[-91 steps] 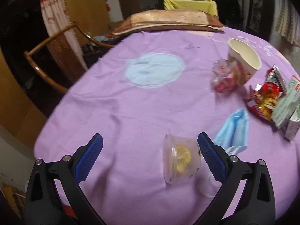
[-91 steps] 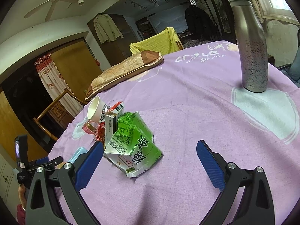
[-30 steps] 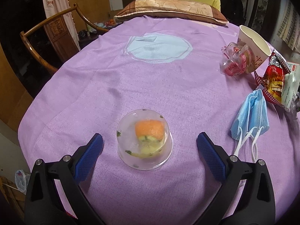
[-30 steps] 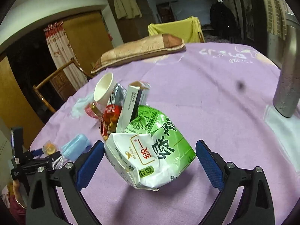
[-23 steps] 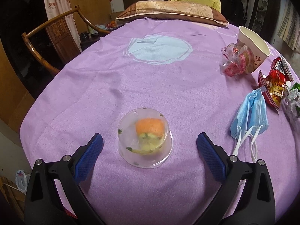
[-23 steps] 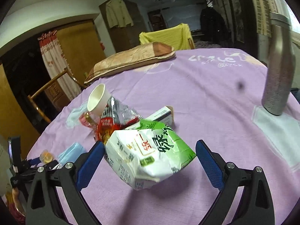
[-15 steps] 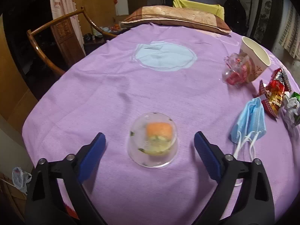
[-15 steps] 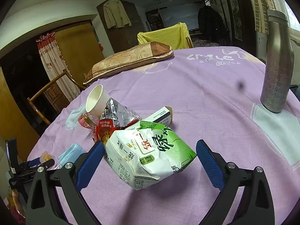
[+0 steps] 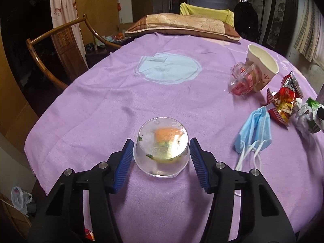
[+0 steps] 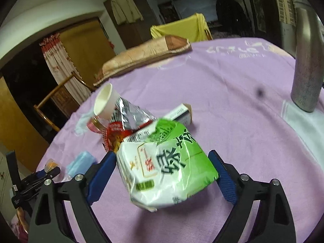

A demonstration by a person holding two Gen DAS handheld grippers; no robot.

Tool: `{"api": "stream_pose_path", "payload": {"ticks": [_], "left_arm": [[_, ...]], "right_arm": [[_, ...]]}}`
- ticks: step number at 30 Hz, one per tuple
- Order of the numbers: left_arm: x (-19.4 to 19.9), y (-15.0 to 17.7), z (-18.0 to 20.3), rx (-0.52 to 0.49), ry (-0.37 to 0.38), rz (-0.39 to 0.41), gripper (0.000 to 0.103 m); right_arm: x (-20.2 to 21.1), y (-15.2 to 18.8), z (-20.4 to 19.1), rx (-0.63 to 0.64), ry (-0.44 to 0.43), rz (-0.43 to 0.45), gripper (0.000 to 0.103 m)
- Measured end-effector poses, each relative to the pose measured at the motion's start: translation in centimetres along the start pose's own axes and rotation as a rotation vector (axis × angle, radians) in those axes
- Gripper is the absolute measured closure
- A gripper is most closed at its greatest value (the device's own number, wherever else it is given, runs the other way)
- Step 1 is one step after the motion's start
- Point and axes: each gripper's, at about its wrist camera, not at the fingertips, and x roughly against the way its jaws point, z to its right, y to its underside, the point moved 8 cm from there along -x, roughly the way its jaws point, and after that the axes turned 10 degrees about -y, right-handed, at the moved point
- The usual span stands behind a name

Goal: Collect trash
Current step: 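Grasp the clear dome food container with the left gripper while the right gripper grasps the green milk carton, then carry both items to the red wastebasket and open the left gripper over it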

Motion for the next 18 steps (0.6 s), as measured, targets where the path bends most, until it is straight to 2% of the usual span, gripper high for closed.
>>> {"api": "stream_pose_path", "payload": {"ticks": [12, 18], "left_arm": [[2.9, -1.3, -0.5, 0.031, 0.013, 0.034, 0.047], [5.1, -1.5, -2.4, 0.075, -0.011, 0.047, 0.047]], "right_arm": [[2.9, -1.2, -0.7, 0.035, -0.03, 0.138, 0.013], [4.6, -2.3, -2.2, 0.045, -0.099, 0.185, 0.013]]}}
